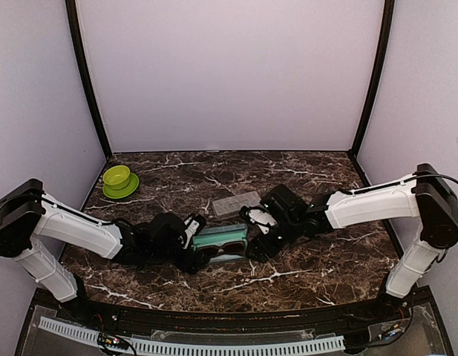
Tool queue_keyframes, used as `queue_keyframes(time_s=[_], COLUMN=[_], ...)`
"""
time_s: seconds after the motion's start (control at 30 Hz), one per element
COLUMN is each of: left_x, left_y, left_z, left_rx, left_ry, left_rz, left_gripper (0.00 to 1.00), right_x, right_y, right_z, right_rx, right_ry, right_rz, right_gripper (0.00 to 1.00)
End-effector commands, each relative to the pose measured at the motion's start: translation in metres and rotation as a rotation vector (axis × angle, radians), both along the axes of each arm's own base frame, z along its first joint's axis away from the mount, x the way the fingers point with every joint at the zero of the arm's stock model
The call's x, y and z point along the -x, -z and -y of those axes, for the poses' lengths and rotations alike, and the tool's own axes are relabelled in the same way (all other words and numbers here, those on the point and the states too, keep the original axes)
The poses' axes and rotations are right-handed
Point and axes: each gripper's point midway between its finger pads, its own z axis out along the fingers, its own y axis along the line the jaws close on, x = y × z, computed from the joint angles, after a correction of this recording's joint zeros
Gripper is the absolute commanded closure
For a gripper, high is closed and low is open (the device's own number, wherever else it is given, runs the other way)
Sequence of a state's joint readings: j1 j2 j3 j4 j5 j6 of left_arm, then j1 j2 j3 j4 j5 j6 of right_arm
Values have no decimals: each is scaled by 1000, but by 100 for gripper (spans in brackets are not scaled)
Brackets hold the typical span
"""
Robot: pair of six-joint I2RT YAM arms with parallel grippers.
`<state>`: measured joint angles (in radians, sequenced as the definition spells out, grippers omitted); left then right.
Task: Organize the sunglasses
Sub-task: Close the case with sunglasses at the center of the board.
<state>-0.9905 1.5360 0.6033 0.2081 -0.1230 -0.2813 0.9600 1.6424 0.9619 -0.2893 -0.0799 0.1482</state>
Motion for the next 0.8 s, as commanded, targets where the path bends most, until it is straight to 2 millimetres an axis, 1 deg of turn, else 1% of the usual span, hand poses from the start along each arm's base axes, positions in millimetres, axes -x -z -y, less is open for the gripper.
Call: queue_keyframes(time_s=[0.0,0.13,0.37,0.6,0.77], left_x=[-1,-1,0,-3,-4], left_y=[-5,-6,-4,-4,-5], left_z=[3,2,1,0,0], left_rx=[20,25,18,20,19], left_ry=[-9,-11,-12,-23,-24], left_rz=[-13,-13,-17,-8,-6], left_gripper=[20,20,20,21,22], right_x=[-2,-5,-9,-13,-13], right_y=[10,15,23,24,21], right_z=[-7,-10,-15,-17,-20], right_rx=[-26,-25,-12,-11,-27], right_ry=[3,6,9,22,18], right_rz=[-19,-21,-26,-18,-17], right_gripper=[21,22,27,30,32])
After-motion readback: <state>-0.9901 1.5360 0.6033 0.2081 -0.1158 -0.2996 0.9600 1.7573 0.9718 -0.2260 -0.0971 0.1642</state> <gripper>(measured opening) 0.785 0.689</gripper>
